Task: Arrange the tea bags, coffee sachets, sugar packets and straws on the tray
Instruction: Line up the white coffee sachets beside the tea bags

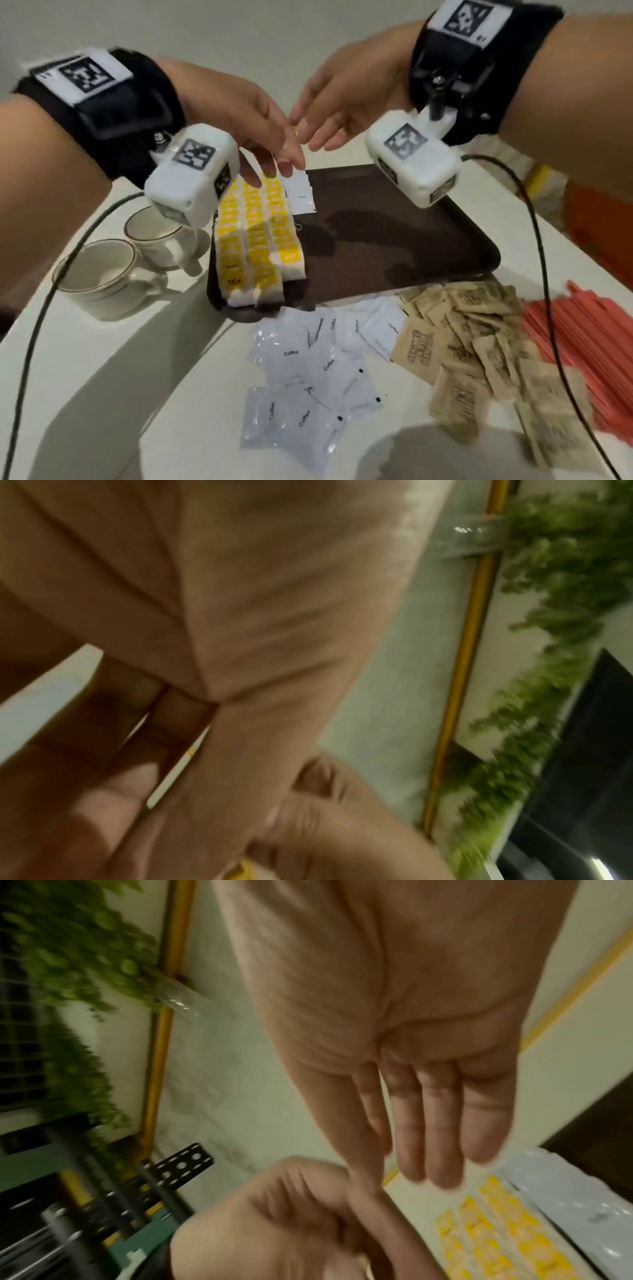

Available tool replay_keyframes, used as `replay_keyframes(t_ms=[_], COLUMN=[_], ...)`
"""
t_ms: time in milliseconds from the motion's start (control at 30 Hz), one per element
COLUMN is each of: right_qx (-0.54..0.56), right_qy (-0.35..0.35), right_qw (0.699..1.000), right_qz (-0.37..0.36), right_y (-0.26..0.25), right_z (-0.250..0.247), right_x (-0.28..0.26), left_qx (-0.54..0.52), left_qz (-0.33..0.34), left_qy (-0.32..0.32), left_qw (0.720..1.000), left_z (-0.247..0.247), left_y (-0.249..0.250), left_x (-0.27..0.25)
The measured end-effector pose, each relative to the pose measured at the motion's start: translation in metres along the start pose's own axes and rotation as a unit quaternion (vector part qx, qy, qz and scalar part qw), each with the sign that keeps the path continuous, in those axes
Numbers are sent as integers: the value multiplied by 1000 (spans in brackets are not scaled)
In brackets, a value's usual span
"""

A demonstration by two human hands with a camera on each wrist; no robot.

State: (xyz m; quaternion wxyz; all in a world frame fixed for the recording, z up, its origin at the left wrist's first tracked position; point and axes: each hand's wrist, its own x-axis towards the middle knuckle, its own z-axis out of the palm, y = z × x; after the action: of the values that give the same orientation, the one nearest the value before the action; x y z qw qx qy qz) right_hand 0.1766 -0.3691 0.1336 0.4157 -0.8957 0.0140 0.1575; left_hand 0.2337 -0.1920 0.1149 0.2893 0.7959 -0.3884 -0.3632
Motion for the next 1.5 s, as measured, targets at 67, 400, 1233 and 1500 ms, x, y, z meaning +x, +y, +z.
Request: replay_keyframes(t_ms=[67, 400, 1233, 1500], right_qx=[-46, -494, -443, -384], right_qy=[-24, -187, -138, -156], right_qw=[998, 846, 882, 905], right_qz=[-30, -78, -85, -95], right_y=[-12, 84, 94, 72], right_z=[9, 153, 166, 137], right_x=[-31, -92, -86, -83], left_qx=[32, 414, 346, 339], left_qz=[2, -32, -25, -42], left_qy=[-45, -11, 64, 63], left_qw=[999, 910, 936, 938], left_z=[31, 189, 194, 195], left_y=[7, -93, -80, -83], left_x=[-21, -67, -63, -68])
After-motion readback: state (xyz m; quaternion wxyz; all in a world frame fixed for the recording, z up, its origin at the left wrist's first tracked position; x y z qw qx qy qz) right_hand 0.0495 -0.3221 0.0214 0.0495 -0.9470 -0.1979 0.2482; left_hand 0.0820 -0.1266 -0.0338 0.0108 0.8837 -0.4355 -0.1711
